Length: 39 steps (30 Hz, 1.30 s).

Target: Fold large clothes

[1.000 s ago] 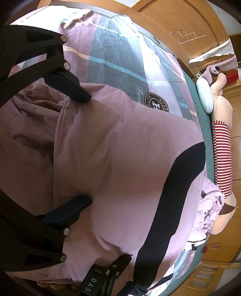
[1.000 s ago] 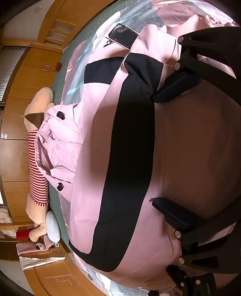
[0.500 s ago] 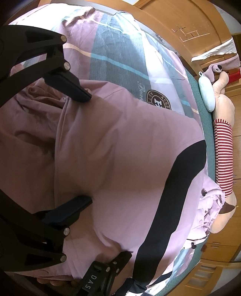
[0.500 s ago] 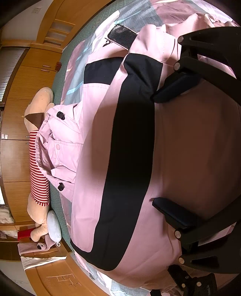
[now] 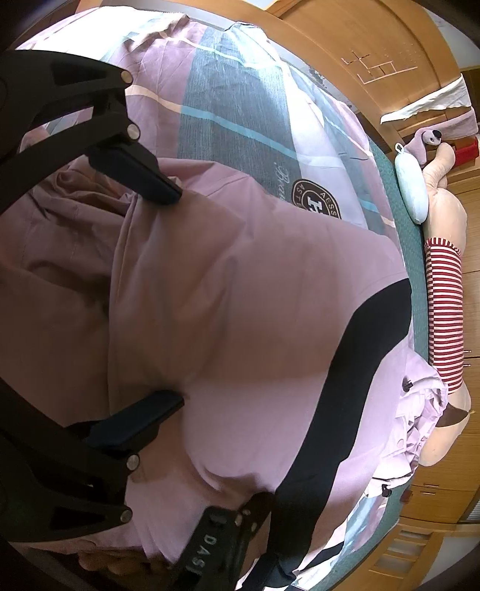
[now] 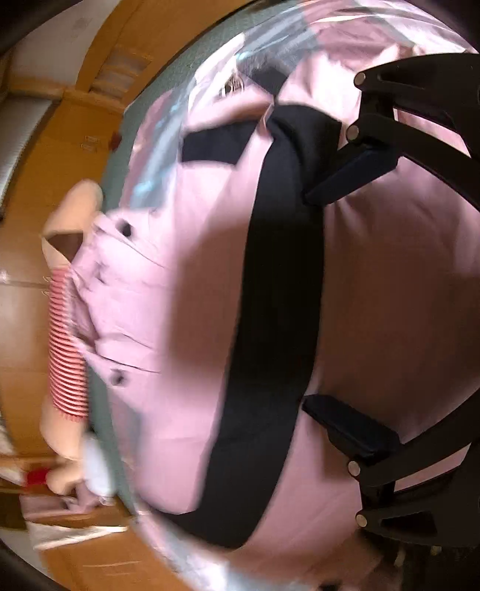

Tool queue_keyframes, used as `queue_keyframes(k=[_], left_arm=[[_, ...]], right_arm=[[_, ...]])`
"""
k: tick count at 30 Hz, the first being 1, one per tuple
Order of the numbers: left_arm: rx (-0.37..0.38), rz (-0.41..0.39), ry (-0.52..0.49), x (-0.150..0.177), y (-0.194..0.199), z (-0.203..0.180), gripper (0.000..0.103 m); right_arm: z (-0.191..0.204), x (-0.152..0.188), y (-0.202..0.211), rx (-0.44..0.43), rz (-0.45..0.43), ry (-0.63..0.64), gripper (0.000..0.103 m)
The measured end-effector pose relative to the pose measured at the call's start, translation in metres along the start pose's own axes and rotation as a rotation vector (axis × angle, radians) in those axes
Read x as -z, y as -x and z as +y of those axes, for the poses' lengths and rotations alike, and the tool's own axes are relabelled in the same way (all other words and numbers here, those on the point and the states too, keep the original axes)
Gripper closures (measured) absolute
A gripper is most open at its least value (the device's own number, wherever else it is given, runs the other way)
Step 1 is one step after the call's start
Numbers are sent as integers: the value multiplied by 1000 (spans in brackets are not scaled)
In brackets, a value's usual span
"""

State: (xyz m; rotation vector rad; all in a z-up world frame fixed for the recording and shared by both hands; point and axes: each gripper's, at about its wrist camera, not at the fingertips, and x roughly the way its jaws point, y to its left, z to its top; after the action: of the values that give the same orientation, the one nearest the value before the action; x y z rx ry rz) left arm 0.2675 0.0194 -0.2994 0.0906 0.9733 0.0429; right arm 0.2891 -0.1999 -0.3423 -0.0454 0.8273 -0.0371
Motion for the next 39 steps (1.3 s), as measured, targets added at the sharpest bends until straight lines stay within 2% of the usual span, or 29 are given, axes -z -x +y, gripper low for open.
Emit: queue_keyframes(k=[2,4,7,10,13,15,16,19,22,24,26,39], left_arm=[[3,0,2,0,0,1,2],[8,1,4,0,0,1,2],[11,3,3,0,0,0,2],[11,3,3,0,0,0,2],[13,5,5,0,-1,0,2],[11,4,3,0,-1,0,2],[9,3,3,0,-1,0,2],[7,1,2,0,-1,0,2],[6,-1,0,1,-1,-1,2],[3,-3,-1,1,-1,-2,2],[2,-5,-1,1,-1,-2,2],[-3,-10,-2,2,0,-2,2]], right_arm=[[-5,-2,1,-11,13,-15,1],[-10,-3,4,13,12,-20,1],[-35,-6,9,147,-2,-97,1],[-58,-7,4,150,51,-178,1],[-58,-13,20,183,51,-127,1],[-55,-14,50,122,-29,-83,1],[-54,-13,58,98,-39,-65,1],[-50,0,68,36,27,6,1],[-52,27,44,80,183,74,1],[-66,42,41,31,149,15,1],[-72,43,40,37,148,-25,1],[-68,46,37,67,117,-16,1]])
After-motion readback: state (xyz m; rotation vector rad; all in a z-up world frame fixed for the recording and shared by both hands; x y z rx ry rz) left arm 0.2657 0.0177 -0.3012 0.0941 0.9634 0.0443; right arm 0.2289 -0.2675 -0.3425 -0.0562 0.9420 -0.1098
